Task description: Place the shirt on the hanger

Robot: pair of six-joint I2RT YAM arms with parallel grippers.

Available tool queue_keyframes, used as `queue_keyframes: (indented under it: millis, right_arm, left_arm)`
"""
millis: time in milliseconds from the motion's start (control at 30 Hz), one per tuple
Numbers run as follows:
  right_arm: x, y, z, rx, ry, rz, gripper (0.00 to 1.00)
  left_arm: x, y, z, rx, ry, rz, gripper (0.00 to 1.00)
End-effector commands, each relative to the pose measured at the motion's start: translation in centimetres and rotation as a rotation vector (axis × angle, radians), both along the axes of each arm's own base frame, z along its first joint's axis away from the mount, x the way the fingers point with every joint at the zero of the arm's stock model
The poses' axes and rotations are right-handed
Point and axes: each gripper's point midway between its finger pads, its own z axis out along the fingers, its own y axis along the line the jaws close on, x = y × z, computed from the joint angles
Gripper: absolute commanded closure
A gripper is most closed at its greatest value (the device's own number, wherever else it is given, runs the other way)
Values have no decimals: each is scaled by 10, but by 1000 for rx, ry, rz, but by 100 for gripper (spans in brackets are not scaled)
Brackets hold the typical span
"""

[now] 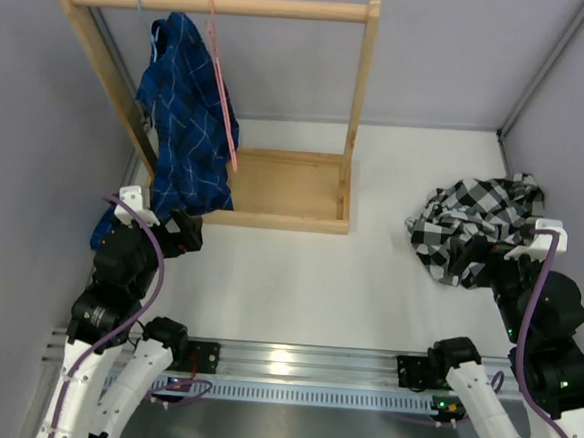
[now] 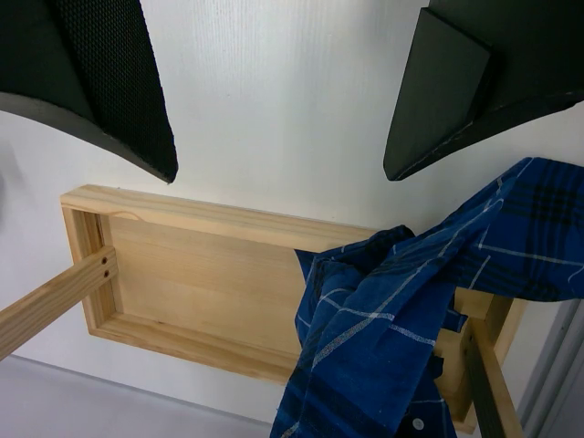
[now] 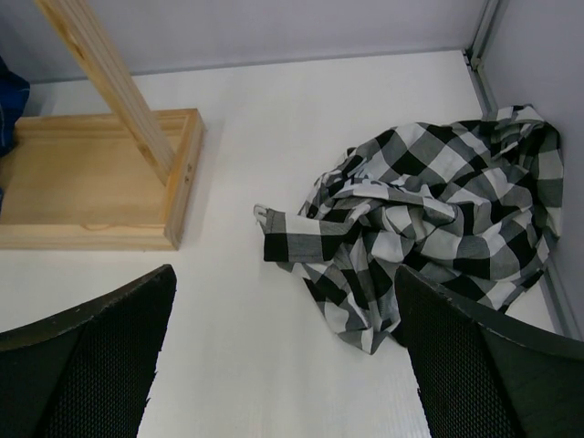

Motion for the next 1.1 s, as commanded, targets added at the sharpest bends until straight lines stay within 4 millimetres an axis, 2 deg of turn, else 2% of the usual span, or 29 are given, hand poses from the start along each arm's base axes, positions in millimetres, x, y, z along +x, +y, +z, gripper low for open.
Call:
queue_keyframes:
  millis: [0,100,133,233,267,300,333,367,400,433,467,500,533,567,600,633,667,733,767,833,867,900,967,1033,1067]
  right_arm:
    - [-2,0,10,19,-15,-7,1]
    - [3,7,11,48,-7,21,1]
    - [6,17,17,73,-34,65,0]
    - [31,30,13,154,-22,72,1]
    - [53,30,5,163,16,32,1]
    - [65,27,-1,180,49,-14,0]
    - [79,13,-7,150,81,-112,0]
    - [105,6,-22,106,158,-183,1]
    - [117,-6,-28,84,185,-259,1]
    - [129,-21,-33,67,210,-342,1]
    - [150,-38,-48,60,272,-412,0]
    - [164,-46,-50,78,269,-437,1]
    - [175,-61,-56,88,287,-483,1]
    - [195,-66,-69,89,328,-513,1]
    - [200,-85,-76,99,347,-579,1]
    - [206,-94,-83,118,365,-613,1]
    - [211,-109,-102,145,409,-658,0]
    - [215,-121,-119,199,426,-711,1]
    - [211,-129,-137,199,455,-750,0]
    - [210,-134,-158,215,474,-773,0]
    - [210,-132,-181,224,516,-758,1]
    - [211,-128,-193,237,545,-744,2]
    - [214,-118,-220,265,593,-680,21]
    - [213,-104,-234,305,608,-613,40]
    - [219,-102,-223,318,552,-589,46]
  left_arm:
    - [4,-1,10,-10,-49,-5,2]
    - [4,-1,10,-10,-50,-5,2]
    - [4,-1,9,-11,-47,-3,2]
    - [6,-2,8,-12,-43,-6,2]
    - [6,-4,7,-12,-35,-15,2]
    - [7,-5,6,-13,-31,-21,2]
    - [7,-6,6,-10,-28,-24,2]
    - [8,-6,5,-9,-25,-26,2]
    - [7,-7,5,-11,-25,-27,2]
    - [7,-6,6,-13,-28,-25,2]
    - [7,-6,6,-12,-30,-25,2]
    - [6,-7,6,-14,-29,-30,2]
    - [6,-8,6,-17,-30,-32,2]
    - [7,-9,5,-18,-27,-38,2]
    - [7,-11,4,-19,-24,-49,2]
    - [7,-11,5,-20,-25,-52,2]
    - [7,-12,4,-20,-20,-56,2]
    - [7,-13,4,-22,-20,-57,2]
    - [6,-13,5,-24,-24,-62,2]
    - [6,-15,5,-25,-27,-71,2]
    - [5,-15,7,-26,-31,-73,2]
    - [5,-15,6,-26,-31,-74,2]
    - [5,-15,6,-26,-31,-74,2]
    - [5,-16,6,-27,-31,-77,2]
    - [6,-16,5,-26,-27,-77,2]
